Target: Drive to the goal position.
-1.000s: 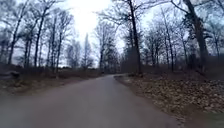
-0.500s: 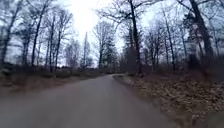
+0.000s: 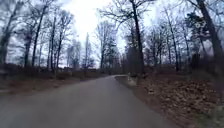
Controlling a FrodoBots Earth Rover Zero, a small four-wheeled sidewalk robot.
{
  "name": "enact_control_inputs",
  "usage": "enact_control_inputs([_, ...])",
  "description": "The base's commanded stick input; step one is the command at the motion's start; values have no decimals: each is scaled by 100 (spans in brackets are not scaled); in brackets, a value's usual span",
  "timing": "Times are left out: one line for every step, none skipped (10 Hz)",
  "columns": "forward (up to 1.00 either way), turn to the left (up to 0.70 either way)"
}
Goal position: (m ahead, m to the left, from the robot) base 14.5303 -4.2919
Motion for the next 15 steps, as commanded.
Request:
enact_control_inputs([100,0])
enact_control_inputs([100,0])
enact_control_inputs([100,0])
enact_control_inputs([100,0])
enact_control_inputs([100,0])
enact_control_inputs([100,0])
enact_control_inputs([100,0])
enact_control_inputs([100,0])
enact_control_inputs([100,18])
enact_control_inputs([100,40])
enact_control_inputs([100,24])
enact_control_inputs([100,0])
enact_control_inputs([100,0])
enact_control_inputs([100,0])
enact_control_inputs([100,0])
